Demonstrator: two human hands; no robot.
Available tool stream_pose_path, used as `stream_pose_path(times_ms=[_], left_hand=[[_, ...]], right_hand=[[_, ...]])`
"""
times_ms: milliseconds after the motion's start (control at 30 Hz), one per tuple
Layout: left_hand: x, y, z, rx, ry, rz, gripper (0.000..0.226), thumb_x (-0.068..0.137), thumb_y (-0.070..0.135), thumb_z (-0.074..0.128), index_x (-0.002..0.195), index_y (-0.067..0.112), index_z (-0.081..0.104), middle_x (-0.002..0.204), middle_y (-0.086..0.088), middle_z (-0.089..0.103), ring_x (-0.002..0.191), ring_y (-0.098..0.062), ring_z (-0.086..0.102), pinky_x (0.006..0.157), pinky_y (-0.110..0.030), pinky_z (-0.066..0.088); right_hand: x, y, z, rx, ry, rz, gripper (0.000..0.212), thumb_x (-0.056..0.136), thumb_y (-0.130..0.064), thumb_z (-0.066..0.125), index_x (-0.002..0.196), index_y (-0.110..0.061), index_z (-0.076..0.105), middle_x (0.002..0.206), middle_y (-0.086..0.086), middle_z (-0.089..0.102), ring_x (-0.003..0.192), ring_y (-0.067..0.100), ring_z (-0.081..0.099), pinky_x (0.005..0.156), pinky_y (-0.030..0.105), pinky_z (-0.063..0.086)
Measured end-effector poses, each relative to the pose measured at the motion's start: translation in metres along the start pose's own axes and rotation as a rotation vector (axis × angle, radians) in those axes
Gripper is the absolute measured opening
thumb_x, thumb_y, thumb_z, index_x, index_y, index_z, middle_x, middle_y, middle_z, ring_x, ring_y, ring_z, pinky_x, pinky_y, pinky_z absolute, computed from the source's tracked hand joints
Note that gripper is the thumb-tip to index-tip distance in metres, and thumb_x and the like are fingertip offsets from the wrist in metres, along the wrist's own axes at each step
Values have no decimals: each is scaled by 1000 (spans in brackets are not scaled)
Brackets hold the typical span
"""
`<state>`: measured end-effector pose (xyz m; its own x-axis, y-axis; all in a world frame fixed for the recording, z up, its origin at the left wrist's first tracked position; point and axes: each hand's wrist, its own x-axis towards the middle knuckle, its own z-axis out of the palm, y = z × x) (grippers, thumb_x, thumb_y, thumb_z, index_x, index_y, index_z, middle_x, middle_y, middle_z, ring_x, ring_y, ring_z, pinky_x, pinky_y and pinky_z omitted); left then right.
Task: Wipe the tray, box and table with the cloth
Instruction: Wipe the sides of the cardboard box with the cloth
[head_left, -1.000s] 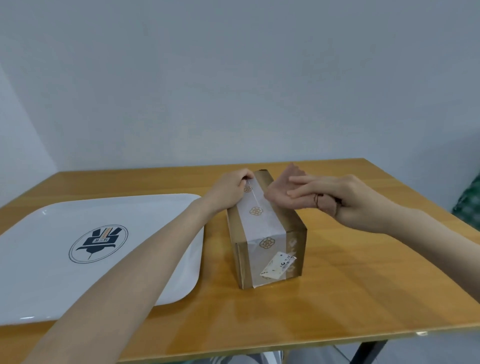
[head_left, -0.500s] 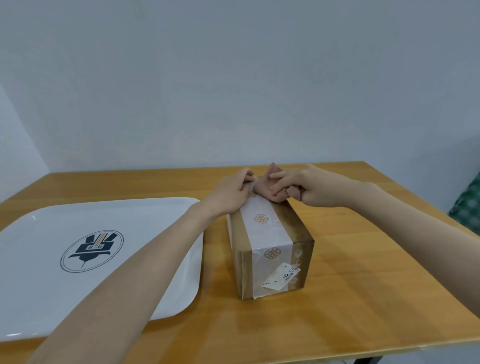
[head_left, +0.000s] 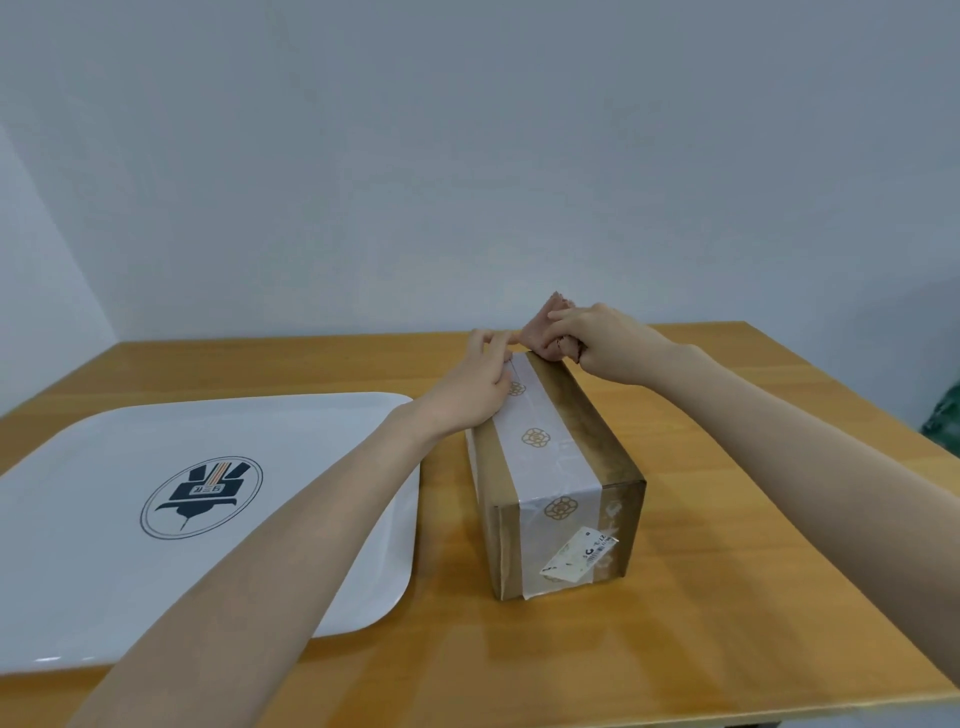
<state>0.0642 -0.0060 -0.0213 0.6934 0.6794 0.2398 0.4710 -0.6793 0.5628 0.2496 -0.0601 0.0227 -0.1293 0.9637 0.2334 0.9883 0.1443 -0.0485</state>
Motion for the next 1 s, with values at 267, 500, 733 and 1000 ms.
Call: stream_pose_path(times_ms=[267,500,733,1000], left_hand=[[-4,-2,-1,-14,-15,-31,37,100,10,30,137,7,36,139,-9,30,130,-21,39,108,-32,34],[-9,-2,-4,-1,-12,-13,38,101,9,27,139,6,36,145,-5,32,134,-19,33,110,-28,28],[-33,-16,-20,-87,57,40,41,102,6,27,140,14,38,128,16,39,116,5,36,84,7,26],[-64,-36,-57,-225,230,-180,30,101,38,30,121,23,47,122,2,58,116,-13,52,98,-30,39]], right_hand=[[9,4,7,826,-2,420,30,89,8,40,93,-4,67,50,0,54,37,11,45,36,17,34],[-11,13,47,1128,-111,581,38,91,9,36,101,-5,69,54,9,58,36,16,43,38,21,32],[-20,8,54,1193,26,601,29,90,9,41,110,14,60,52,12,52,34,18,43,44,22,36],[-15,-37,41,974,143,334,35,94,2,39,115,-11,64,85,7,70,33,-2,47,36,15,33]])
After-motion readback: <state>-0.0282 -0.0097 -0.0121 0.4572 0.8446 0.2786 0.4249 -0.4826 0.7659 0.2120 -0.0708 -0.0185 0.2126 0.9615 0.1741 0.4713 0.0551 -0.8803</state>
